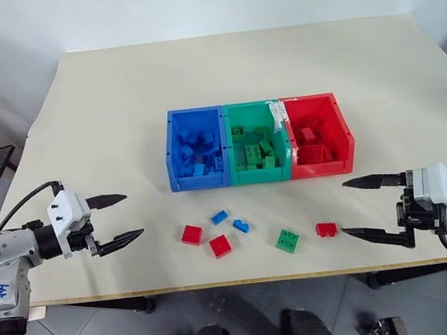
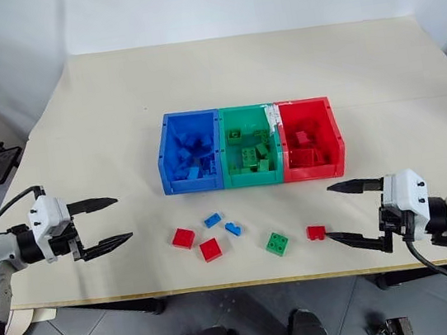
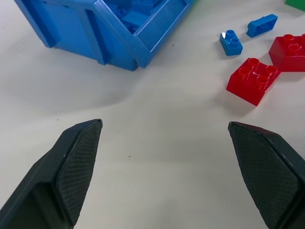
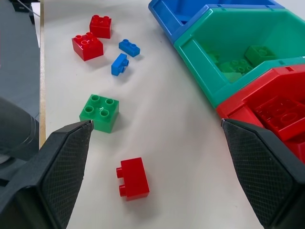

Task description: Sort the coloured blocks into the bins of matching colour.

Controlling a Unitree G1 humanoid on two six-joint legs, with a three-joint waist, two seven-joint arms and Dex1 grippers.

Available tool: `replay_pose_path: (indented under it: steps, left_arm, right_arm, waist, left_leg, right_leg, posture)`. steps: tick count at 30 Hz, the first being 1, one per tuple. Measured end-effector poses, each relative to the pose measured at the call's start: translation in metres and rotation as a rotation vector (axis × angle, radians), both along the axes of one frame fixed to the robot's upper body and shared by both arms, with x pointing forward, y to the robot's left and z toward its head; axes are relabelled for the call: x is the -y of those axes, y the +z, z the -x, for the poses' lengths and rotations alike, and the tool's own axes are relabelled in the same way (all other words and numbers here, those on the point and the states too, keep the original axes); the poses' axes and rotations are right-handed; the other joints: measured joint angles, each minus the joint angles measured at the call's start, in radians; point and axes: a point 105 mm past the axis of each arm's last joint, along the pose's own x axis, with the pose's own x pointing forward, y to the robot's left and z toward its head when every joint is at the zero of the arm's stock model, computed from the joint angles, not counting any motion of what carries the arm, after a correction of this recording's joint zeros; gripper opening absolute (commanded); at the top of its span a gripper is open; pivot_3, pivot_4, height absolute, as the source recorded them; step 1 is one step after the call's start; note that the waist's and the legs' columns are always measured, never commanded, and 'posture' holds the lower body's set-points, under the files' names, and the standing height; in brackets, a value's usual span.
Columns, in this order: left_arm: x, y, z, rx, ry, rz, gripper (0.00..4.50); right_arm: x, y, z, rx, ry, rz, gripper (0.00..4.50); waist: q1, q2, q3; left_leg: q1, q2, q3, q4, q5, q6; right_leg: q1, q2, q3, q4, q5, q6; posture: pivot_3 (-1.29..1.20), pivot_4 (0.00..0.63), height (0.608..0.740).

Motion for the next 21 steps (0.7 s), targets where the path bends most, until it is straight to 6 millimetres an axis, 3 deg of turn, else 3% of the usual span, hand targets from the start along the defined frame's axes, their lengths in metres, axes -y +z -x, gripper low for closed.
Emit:
replay_pose_path:
  steps: [3,10,16,19,21]
  left_arm:
    - [0.01,0.004,0.001,0.013,-0.036,0.003,4.5]
    - [0.077,0.012,0.014,-0.064,-0.29,0.099,4.5]
    - [0.119,-0.008,0.033,-0.13,-0.486,0.062,4.5]
    - [0.127,-0.009,0.045,-0.138,-0.562,0.038,4.5]
    - [0.123,-0.011,0.045,-0.131,-0.557,0.029,4.5]
  right_arm:
    - [0.003,-0.002,0.001,0.0,-0.015,-0.001,4.49]
    - [0.048,-0.013,0.018,-0.022,-0.174,0.08,4.49]
    - [0.081,-0.038,0.042,-0.127,-0.265,0.208,4.49]
    - [0.081,-0.037,0.039,-0.126,-0.26,0.274,4.49]
    - [0.065,-0.034,0.03,-0.122,-0.219,0.299,4.49]
  waist:
    - [0.004,0.0,0.0]
    - [0.019,0.0,0.0]
    - [0.007,0.0,0.0]
    - [0.001,0.0,0.0]
    - [-0.004,0.001,-0.001]
  left_leg:
    - [0.0,0.0,0.0,0.0,0.0,0.0]
    - [0.0,-0.001,0.0,0.001,0.0,0.0]
    - [0.001,0.001,0.003,0.0,0.0,0.0]
    - [0.002,0.003,0.002,0.0,0.0,0.0]
    - [0.002,0.004,0.002,0.0,0.0,0.0]
  right_leg:
    - [0.0,0.0,0.0,0.0,0.0,0.0]
    - [0.001,-0.001,0.0,0.0,0.0,0.0]
    - [0.002,0.002,0.002,-0.002,0.0,0.0]
    - [0.002,0.003,0.002,-0.003,0.0,-0.001]
    - [0.002,0.003,0.002,-0.003,0.0,-0.001]
  posture:
    - [0.0,0.15,0.74]
    - [0.0,0.15,0.74]
    - [0.0,0.15,0.74]
    - [0.0,0.15,0.74]
    - [0.0,0.15,0.74]
